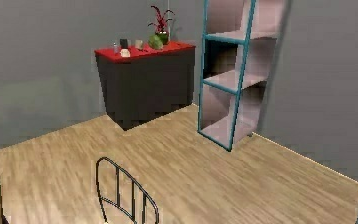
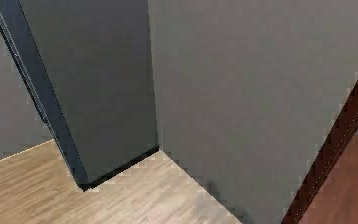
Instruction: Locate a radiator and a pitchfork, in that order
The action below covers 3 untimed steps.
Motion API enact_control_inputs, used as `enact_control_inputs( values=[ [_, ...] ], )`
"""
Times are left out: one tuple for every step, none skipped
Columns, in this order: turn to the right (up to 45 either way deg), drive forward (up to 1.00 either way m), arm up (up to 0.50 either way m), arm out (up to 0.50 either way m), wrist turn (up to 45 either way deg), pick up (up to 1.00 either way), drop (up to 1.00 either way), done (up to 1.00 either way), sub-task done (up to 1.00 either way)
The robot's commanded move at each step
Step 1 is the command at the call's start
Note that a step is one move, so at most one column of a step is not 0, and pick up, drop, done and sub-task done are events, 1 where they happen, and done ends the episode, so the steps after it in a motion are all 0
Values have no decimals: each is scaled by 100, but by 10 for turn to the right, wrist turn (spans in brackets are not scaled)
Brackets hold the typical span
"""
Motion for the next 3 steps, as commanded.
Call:
enact_control_inputs(
  values=[
    [-450, 0, 0, 0, 0, 0, 0, 0, 0],
    [-450, 0, 0, 0, 0, 0, 0, 0, 0],
    [30, 0, 0, 0, 0, 0, 0, 0, 0]
  ],
)
